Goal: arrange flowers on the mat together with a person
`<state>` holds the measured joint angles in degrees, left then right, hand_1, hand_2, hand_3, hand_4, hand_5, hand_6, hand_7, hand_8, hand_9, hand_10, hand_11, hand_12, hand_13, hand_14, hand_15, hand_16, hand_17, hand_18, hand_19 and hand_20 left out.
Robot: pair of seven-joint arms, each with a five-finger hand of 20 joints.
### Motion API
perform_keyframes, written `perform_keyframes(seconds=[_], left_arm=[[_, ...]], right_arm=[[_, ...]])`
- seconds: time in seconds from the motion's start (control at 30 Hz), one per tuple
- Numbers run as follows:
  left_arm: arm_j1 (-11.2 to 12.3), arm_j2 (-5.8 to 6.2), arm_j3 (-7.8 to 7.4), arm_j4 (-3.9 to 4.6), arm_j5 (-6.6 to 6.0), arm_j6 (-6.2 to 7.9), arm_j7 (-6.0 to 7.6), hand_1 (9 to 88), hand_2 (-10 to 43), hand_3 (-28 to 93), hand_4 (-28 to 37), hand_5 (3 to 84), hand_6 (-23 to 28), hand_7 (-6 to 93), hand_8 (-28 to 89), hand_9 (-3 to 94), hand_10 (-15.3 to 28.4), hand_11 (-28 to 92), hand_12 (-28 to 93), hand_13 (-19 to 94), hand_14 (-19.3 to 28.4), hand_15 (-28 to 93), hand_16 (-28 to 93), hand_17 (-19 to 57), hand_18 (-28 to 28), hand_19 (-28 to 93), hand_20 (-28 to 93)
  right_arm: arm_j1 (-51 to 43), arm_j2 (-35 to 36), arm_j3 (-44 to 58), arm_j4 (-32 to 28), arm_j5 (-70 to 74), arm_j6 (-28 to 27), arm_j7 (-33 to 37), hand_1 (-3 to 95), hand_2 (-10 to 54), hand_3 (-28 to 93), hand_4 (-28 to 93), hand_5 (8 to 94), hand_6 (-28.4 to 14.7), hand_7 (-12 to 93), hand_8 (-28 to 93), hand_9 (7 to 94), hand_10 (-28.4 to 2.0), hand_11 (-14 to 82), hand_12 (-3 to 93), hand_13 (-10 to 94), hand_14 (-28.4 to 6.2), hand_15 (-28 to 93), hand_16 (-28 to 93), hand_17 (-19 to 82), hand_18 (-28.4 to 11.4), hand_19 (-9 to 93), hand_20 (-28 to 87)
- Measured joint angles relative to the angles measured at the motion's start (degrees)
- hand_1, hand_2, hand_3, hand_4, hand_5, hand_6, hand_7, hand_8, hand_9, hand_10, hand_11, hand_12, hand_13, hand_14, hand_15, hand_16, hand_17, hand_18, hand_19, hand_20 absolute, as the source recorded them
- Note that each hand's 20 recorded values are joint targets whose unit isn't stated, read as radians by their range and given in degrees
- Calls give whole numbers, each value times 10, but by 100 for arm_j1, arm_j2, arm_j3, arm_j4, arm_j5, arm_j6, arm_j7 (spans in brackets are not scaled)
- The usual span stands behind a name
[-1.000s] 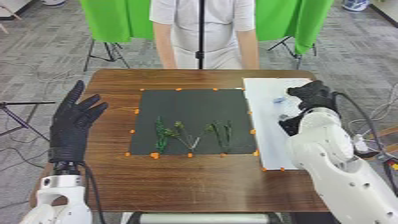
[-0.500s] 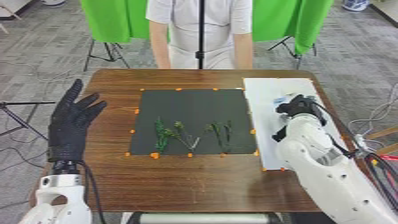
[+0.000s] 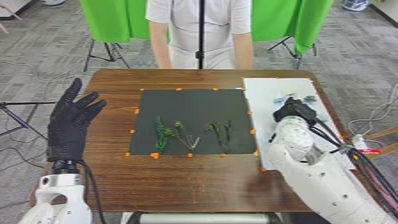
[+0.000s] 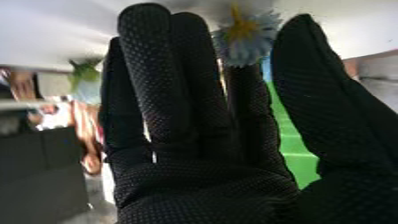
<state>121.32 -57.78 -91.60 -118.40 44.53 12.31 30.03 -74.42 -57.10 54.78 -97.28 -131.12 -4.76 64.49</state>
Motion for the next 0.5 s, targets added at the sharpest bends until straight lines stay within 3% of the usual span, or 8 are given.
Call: perform_keyframes(seconds=[0.1, 0.2, 0.5], left_arm=[[0, 0, 0, 0, -21, 0, 5, 215, 77, 735, -281, 286, 38, 117, -89, 336, 171, 212, 120, 274, 229, 404, -47, -57, 258, 561, 25], [0, 3, 0, 0, -44, 0, 29, 216, 77, 735, -282, 285, 38, 117, -89, 336, 171, 212, 120, 275, 227, 404, -47, -57, 258, 561, 26], [-2, 7, -8, 0, -63, 0, 67, 216, 77, 736, -281, 285, 37, 119, -91, 335, 168, 214, 119, 275, 227, 403, -47, -56, 258, 560, 27]], right_arm=[[31, -3, -131, 55, -222, 1, -16, 603, -95, 591, -274, 733, 12, 257, -36, 865, -85, 84, 312, 788, -71, 440, 235, 301, -226, 705, 114], [71, -15, -215, 120, -332, 18, -28, 628, -95, 591, -280, 778, 23, 281, -24, 906, -67, 78, 327, 828, -45, 408, 281, 307, -203, 723, 123], [89, -22, -404, 220, -606, 462, -64, 663, -95, 577, -282, 803, 15, 281, -14, 931, -50, 97, 349, 852, -29, 425, 297, 310, -172, 745, 133]])
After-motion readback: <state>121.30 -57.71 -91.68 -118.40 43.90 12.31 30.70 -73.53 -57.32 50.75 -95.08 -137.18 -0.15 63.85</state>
